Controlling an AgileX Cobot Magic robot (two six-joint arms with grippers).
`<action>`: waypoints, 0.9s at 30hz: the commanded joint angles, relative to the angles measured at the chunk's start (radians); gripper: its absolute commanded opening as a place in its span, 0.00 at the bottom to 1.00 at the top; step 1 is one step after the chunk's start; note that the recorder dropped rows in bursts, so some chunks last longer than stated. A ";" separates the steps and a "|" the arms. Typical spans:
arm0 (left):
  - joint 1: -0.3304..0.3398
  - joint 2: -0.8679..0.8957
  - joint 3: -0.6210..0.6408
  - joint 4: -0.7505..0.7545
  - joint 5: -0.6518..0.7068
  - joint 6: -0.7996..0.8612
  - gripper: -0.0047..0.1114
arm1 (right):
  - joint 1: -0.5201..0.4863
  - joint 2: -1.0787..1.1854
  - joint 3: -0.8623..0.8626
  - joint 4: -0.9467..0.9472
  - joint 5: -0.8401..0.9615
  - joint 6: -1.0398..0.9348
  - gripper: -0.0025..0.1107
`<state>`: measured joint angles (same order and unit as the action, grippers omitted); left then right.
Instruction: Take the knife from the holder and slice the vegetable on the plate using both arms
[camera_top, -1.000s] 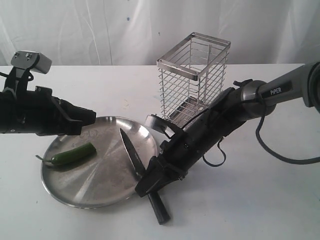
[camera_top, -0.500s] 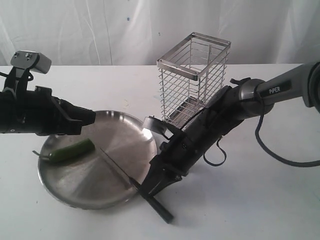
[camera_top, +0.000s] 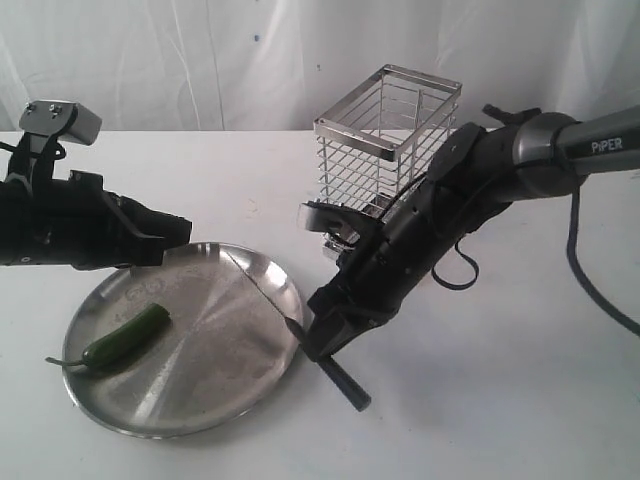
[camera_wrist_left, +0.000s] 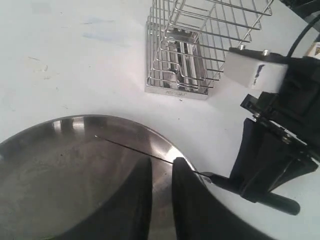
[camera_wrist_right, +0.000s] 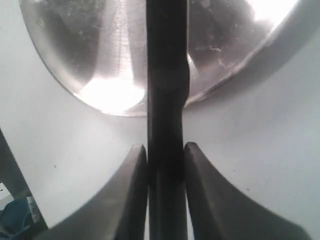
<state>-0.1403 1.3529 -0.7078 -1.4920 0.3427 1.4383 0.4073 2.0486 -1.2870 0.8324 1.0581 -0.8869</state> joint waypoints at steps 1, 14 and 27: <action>0.000 -0.004 0.008 -0.017 0.007 -0.004 0.22 | 0.012 -0.040 0.004 0.014 0.077 0.038 0.02; 0.000 -0.124 0.008 0.424 -0.043 -0.320 0.22 | 0.102 -0.067 0.004 0.284 0.163 -0.011 0.02; 0.000 -0.204 0.008 0.930 0.046 -0.751 0.22 | 0.115 0.069 -0.186 0.168 0.163 0.092 0.02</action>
<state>-0.1403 1.1662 -0.7039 -0.6445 0.3526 0.7784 0.5190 2.0949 -1.4061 1.0664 1.2133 -0.8526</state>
